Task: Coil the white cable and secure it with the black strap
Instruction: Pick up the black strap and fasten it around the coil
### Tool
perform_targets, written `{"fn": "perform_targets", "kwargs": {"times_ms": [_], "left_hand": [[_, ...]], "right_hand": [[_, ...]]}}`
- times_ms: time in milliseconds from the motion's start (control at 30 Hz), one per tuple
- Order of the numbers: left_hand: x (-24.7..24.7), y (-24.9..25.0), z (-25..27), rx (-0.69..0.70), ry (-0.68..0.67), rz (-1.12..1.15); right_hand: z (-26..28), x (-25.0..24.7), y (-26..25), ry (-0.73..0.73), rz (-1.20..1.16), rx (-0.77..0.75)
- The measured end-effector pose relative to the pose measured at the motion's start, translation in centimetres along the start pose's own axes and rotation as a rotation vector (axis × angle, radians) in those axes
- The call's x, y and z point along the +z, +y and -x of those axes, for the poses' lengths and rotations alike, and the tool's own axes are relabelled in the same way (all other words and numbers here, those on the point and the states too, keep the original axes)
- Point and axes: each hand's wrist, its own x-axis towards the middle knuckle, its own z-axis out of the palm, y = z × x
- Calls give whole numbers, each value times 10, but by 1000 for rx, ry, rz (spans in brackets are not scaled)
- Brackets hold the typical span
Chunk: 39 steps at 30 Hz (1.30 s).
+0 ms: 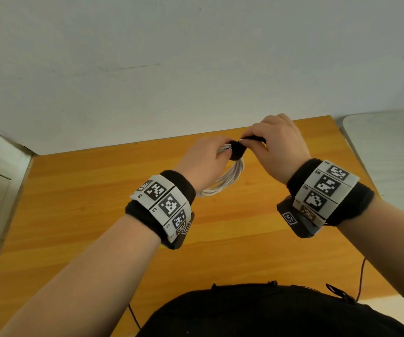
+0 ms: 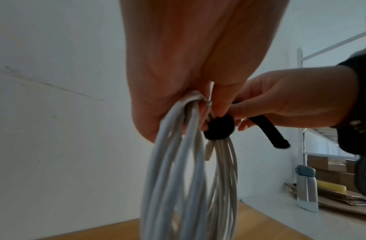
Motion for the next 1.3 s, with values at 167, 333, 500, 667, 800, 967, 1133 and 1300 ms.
{"fn": "perform_targets", "kwargs": {"times_ms": [167, 333, 500, 667, 800, 967, 1133, 1300], "left_hand": [[-3, 7, 7, 21, -17, -57], [-3, 5, 11, -10, 25, 46], [1, 8, 15, 12, 93, 253], [3, 8, 15, 76, 91, 336], [6, 5, 8, 13, 159, 363], [4, -2, 2, -80, 268, 405], [11, -4, -2, -129, 257, 433], [17, -2, -3, -197, 274, 444]], "right_hand": [[-4, -4, 1, -67, -156, -12], [-5, -2, 1, -59, -390, 126], [-11, 3, 10, -80, -476, 240], [-11, 7, 17, -103, -412, 344], [-5, 11, 18, -1, -397, 368], [15, 4, 5, 88, -455, 318], [37, 11, -17, -50, -324, 208], [35, 22, -21, -114, 20, 175]]}}
